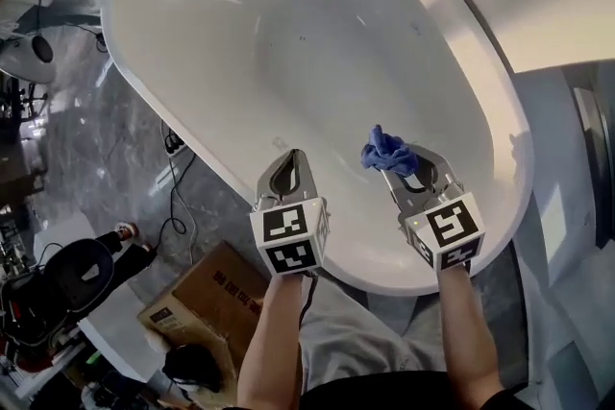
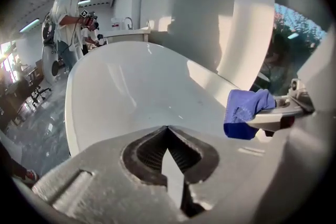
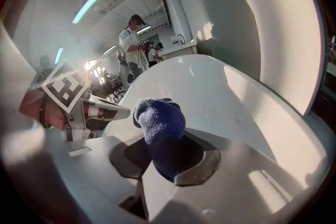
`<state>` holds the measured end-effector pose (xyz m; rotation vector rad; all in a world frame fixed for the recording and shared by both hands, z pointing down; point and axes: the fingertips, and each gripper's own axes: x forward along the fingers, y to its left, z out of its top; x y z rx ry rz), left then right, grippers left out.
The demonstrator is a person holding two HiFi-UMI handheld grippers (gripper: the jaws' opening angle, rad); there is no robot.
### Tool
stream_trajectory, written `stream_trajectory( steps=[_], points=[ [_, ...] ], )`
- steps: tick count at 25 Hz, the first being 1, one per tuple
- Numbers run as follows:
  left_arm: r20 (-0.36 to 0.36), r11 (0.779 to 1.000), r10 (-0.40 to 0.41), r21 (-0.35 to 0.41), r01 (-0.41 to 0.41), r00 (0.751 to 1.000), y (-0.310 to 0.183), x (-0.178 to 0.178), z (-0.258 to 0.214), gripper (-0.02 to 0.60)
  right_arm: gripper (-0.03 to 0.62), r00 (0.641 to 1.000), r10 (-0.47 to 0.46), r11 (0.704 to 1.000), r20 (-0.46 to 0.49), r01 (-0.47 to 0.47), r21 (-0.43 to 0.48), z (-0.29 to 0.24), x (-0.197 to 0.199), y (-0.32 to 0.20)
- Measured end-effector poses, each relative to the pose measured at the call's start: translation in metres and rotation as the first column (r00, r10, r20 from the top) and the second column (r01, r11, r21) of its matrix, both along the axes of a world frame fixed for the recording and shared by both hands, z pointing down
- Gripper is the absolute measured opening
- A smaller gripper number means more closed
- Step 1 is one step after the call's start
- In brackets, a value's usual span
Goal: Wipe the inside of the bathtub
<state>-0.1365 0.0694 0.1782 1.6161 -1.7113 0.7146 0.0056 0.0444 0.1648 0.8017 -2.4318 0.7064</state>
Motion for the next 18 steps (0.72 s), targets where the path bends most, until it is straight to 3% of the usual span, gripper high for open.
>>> stream_trajectory(
  steps=[3, 8, 18],
  points=[
    [0.006, 0.999, 0.036, -0.024, -0.036, 0.999, -0.011, -0.004, 0.036, 0.002, 0.1, 1.0, -0.003, 1.0, -0.023, 0.003, -0.016, 0.039, -0.004, -0.007],
    [0.043, 0.984, 0.163, -0.079, -0.159, 0.986, -0.032, -0.002, 0.09, 0.002, 0.1, 0.998, 0.018, 0.997, -0.058, -0.023, -0.07, 0.105, -0.01, -0.013],
    [0.032, 0.945, 0.293, -0.16, -0.284, 0.956, -0.055, -0.005, 0.183, 0.002, 0.1, 0.989, -0.09, 0.986, -0.119, 0.072, -0.148, 0.213, -0.046, -0.009]
  ],
)
